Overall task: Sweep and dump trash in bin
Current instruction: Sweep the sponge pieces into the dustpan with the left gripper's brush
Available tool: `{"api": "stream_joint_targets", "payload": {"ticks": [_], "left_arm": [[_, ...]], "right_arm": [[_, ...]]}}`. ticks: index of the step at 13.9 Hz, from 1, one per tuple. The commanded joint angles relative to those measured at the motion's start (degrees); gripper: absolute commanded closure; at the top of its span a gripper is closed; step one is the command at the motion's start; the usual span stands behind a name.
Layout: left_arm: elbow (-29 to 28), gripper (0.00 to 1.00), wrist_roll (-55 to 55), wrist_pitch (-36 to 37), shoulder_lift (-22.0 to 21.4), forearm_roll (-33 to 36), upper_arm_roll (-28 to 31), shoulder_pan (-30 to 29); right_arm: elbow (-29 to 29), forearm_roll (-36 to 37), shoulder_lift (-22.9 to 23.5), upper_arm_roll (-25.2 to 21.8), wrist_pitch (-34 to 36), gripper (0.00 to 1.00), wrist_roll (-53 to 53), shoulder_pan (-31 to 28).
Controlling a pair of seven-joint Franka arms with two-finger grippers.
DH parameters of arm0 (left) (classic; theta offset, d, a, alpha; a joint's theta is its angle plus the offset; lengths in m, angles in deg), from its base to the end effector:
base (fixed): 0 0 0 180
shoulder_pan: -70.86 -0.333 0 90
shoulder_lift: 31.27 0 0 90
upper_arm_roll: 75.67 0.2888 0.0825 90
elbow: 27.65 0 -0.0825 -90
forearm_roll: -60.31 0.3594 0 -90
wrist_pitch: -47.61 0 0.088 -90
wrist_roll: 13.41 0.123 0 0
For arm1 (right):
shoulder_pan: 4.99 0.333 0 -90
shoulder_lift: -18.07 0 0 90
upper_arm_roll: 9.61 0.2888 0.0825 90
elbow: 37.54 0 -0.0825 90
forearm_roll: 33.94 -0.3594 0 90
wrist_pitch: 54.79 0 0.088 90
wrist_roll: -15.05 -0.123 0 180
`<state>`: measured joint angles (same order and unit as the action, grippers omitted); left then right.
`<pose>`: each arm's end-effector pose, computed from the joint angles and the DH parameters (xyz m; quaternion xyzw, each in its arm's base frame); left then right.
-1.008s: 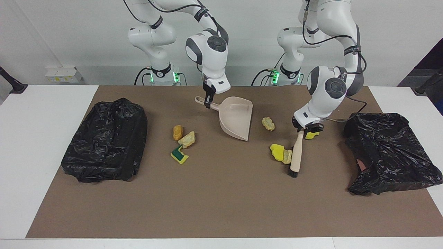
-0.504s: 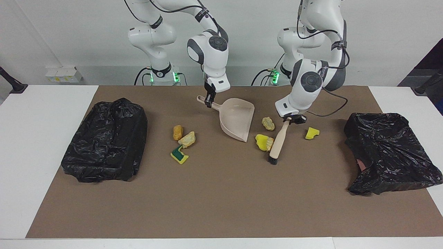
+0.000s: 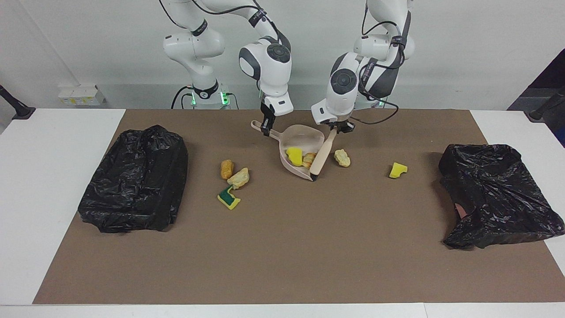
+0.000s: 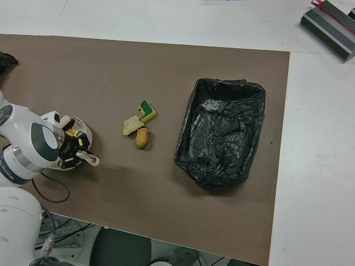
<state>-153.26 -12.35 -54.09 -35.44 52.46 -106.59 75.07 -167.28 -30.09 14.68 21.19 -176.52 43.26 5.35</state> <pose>0.3622 -0.2726 0.3601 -0.9435 0.2774 0.1811 0.0081 0.3653 0.3139 0.3461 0.8105 0.5824 -0.0396 0.0476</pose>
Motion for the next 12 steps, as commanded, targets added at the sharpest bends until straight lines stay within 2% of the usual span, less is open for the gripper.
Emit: {"api": "stream_joint_targets", "payload": {"ticks": [1,3,5,9,12], "left_arm": [[-1.22,1.0,0.78,3.6,-6.35,-4.0,2.43,-0.6],[-1.3,1.0,-0.87,7.64,-9.43,-5.94,6.91,-0.6],[-1.39,1.0,-4.9,8.19,-9.8,-5.16,11.38,-1.03],[-1.74,1.0,-6.68,3.81,-8.92,8.53,21.05,-1.12],[-4.19,1.0,-6.95,-3.48,-9.01,11.37,28.53,-1.21]], "right_arm": [[-1.39,-0.25,-1.36,0.22,-0.88,1.0,-0.96,-0.4],[-1.39,-0.16,-1.01,0.31,-1.06,1.0,0.52,-0.49],[-1.39,-0.16,-0.92,0.31,-1.67,1.0,1.93,-0.49],[-1.48,-0.08,-0.22,0.31,-2.2,1.0,1.94,-0.4],[-1.39,-0.08,-0.04,0.31,-2.38,1.0,1.59,-0.4]]}}
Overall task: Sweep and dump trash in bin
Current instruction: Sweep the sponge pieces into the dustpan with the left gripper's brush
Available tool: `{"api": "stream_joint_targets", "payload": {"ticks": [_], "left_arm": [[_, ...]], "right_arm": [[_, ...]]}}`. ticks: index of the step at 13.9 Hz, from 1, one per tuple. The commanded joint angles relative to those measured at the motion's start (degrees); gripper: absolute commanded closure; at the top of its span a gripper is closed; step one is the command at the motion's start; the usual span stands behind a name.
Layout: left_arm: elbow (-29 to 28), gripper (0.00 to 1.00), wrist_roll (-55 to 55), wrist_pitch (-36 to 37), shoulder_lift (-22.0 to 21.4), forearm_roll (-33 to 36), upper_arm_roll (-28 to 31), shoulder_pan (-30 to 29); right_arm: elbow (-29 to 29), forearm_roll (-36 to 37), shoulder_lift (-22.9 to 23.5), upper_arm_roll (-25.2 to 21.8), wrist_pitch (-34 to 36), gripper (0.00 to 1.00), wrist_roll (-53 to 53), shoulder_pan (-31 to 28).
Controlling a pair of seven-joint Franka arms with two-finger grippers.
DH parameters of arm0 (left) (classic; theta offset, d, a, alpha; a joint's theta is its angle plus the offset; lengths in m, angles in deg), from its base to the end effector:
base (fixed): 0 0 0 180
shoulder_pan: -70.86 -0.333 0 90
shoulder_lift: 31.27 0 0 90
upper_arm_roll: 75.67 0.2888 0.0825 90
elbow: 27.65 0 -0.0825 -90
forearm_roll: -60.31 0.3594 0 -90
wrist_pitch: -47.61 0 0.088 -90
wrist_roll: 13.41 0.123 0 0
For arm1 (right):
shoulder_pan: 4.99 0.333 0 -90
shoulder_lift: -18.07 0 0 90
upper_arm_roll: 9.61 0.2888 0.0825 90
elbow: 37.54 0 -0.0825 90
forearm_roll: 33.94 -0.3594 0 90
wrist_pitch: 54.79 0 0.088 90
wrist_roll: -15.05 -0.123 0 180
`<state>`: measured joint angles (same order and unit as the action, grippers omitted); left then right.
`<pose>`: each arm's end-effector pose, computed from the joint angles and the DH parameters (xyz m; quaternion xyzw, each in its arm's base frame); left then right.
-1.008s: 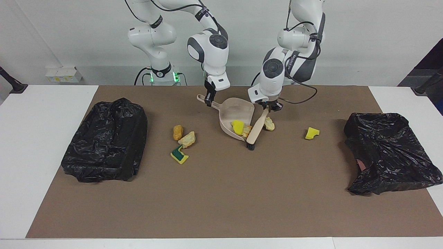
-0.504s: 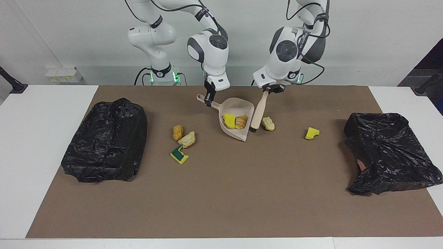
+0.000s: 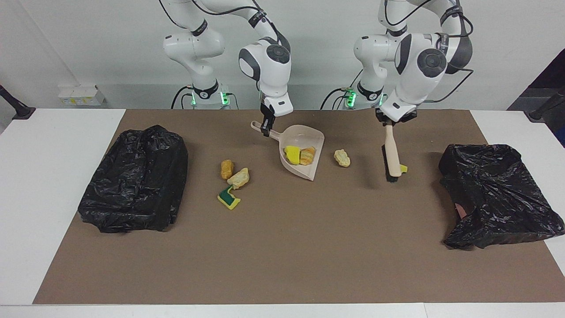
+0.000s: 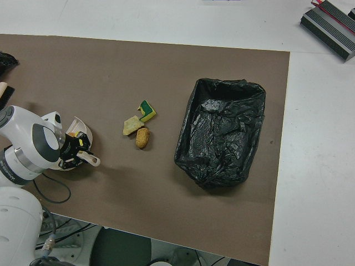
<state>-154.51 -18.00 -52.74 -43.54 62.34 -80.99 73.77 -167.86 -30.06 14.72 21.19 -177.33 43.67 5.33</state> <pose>0.4315 -0.0594 0.4171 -0.9913 0.0346 0.1207 0.0403 0.3646 0.3132 0.3427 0.8083 0.5857 -0.0381 0.0471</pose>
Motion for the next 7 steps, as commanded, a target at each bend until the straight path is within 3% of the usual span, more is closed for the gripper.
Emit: {"api": "stream_joint_targets", "payload": {"ticks": [1,4,7], "left_arm": [[-4.17,1.0,-1.65,-6.59,-1.26,1.58,4.69,0.09],[-7.59,1.0,-3.83,-8.88,-1.18,4.12,5.41,-1.66],[-13.57,1.0,-7.79,-15.73,-1.0,4.3,5.24,-1.58]], "right_arm": [[-0.81,-0.1,-0.08,0.31,-1.57,1.0,1.17,-0.39],[-0.81,-0.1,0.01,0.31,-1.65,1.0,1.17,-0.39],[-0.81,-0.1,0.01,0.31,-1.57,1.0,1.09,-0.39]]}}
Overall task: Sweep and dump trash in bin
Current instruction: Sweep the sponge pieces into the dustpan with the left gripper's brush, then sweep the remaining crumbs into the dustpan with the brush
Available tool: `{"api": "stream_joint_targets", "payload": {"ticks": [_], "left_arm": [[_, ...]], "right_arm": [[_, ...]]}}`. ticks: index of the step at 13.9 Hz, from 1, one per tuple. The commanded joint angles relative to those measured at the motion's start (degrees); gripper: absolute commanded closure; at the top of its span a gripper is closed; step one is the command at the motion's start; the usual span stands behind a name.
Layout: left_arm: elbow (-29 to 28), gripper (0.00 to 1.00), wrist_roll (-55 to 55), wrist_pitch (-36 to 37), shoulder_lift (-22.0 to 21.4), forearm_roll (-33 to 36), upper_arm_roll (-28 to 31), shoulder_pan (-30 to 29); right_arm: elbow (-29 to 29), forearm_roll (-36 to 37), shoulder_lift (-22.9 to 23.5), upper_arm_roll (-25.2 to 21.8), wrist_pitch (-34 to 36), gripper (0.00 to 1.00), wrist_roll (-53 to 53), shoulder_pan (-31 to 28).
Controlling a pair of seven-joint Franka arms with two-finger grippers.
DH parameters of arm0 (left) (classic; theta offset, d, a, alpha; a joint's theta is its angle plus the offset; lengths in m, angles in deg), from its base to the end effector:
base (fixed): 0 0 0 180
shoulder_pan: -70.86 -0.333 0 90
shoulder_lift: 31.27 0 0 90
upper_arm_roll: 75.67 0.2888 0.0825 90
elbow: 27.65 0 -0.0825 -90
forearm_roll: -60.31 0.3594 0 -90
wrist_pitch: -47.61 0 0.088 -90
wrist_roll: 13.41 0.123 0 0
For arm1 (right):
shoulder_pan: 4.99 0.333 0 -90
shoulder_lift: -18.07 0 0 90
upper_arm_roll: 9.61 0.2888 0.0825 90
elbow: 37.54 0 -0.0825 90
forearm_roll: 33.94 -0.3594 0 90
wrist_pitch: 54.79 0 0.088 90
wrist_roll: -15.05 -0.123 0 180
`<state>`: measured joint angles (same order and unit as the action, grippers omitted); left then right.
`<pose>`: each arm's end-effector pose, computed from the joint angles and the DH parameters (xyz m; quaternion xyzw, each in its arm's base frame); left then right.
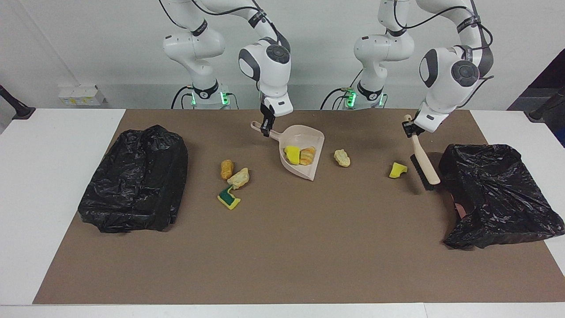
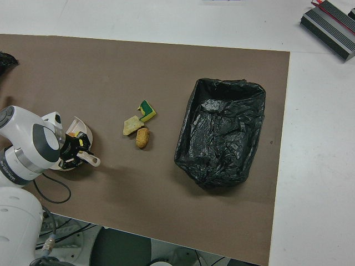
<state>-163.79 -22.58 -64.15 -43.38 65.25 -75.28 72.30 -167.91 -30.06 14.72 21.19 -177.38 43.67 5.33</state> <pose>0.4242 -0.0008 0.3613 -0.9923 -0.0501 0.1030 0.0467 0.3645 0.3131 0.3424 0.8083 0.5857 -0.0381 0.0471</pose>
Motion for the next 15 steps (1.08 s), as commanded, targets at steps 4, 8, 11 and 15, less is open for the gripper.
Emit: {"api": "stream_joint_targets", "payload": {"ticks": [4,8,11,15], "left_arm": [[-6.41,1.0,-8.12,-3.64,-1.78,1.39,-6.6,0.76],[-5.89,1.0,-15.34,-4.43,-1.34,-0.88,-18.29,0.94],[-4.23,1.0,-18.42,-5.13,-1.43,-8.61,-26.81,0.85],[-3.69,1.0,-19.74,-6.98,-0.98,-11.79,-40.52,0.15]], "right_arm": [[-0.76,-0.1,0.01,0.31,-1.51,1.0,1.0,-0.47],[-0.76,-0.1,0.01,0.31,-1.33,1.0,0.91,-0.47],[-0.76,-0.1,0.01,0.31,-1.33,1.0,0.91,-0.38],[-0.76,-0.1,0.01,0.31,-1.24,1.0,0.82,-0.38]]}}
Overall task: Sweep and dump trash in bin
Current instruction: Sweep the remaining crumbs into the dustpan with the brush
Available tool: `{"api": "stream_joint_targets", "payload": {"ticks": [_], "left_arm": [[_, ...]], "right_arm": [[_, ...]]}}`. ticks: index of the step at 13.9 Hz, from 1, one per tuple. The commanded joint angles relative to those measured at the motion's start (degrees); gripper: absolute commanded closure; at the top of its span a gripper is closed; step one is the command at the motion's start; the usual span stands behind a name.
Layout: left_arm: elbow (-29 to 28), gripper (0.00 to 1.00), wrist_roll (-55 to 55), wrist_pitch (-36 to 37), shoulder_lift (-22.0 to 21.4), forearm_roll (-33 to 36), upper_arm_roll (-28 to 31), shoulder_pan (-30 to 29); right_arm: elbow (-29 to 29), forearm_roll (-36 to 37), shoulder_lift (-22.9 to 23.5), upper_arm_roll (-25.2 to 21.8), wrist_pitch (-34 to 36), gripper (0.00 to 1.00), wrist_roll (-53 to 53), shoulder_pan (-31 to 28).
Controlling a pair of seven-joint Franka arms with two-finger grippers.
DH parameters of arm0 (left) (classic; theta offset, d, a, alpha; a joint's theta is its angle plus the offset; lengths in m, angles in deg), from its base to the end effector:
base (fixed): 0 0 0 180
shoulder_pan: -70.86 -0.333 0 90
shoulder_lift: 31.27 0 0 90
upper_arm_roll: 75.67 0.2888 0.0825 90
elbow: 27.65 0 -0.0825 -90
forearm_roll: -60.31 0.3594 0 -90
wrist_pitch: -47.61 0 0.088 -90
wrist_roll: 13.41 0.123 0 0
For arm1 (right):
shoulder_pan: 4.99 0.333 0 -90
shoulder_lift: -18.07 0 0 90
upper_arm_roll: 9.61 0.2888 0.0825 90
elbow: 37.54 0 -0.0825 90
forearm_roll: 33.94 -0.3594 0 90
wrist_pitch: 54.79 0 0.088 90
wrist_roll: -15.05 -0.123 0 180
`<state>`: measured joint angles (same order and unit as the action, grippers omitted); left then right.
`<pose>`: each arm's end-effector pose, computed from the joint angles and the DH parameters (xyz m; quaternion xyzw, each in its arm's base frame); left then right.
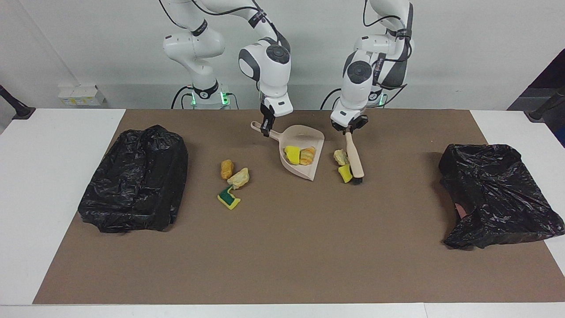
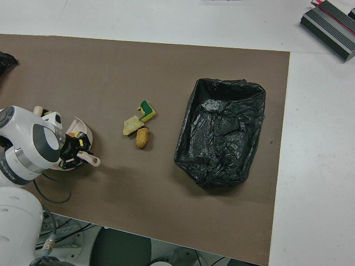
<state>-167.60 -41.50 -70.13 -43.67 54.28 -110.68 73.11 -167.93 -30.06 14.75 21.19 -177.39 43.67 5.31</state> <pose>0.3331 -0.2556 0.3264 -0.9938 0.0385 0.0771 0.0697 0.3646 0.3129 0.3421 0.8084 0.5856 -0.0385 0.0470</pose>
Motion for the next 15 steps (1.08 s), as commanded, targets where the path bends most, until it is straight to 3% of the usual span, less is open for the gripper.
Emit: {"api": "stream_joint_targets", "payload": {"ticks": [1,5,8,10,12,15], "left_arm": [[0.9,1.0,-0.83,-0.39,-0.7,-0.56,-5.76,-0.75],[3.19,1.0,-1.7,-0.37,-0.35,-0.73,-7.0,-0.58],[3.72,1.0,-0.22,-0.82,1.41,-8.63,-8.05,-0.58],[5.64,1.0,1.36,0.66,1.68,-9.35,-7.97,-0.75],[9.67,1.0,5.74,7.92,2.38,-10.83,-7.01,-1.63],[13.73,1.0,9.72,20.94,0.28,-11.46,-0.25,-0.85]], "right_arm": [[-0.74,-0.19,-0.02,0.31,-1.24,1.0,0.91,-0.37],[-0.74,-0.19,-0.02,0.31,-1.24,1.0,0.82,-0.37],[-0.74,-0.19,-0.02,0.31,-1.15,1.0,0.82,-0.37],[-0.74,-0.19,-0.02,0.31,-1.15,1.0,0.73,-0.45],[-0.74,-0.11,-0.02,0.31,-1.15,1.0,0.73,-0.37],[-0.74,-0.19,-0.02,0.31,-1.15,1.0,0.73,-0.45]]}}
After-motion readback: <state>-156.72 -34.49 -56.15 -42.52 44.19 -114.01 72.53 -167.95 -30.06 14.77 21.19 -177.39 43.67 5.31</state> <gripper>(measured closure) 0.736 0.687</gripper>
